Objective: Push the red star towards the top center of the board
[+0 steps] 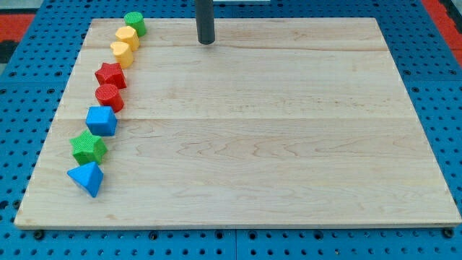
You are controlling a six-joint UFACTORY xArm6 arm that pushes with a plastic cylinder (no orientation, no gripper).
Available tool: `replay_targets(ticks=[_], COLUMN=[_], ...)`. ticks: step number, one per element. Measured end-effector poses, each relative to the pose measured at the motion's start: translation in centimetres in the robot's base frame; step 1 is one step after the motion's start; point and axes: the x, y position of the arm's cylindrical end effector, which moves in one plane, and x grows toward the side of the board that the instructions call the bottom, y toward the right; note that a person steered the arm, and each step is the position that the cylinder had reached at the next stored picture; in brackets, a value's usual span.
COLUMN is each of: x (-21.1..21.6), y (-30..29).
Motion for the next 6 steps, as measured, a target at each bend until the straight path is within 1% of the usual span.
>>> replay_targets(ticks=[2,3,4,5,6], x=[0.0,3.6,12.7,23.7,32.9], y=[0.0,3.0,5.2,5.2,3.2])
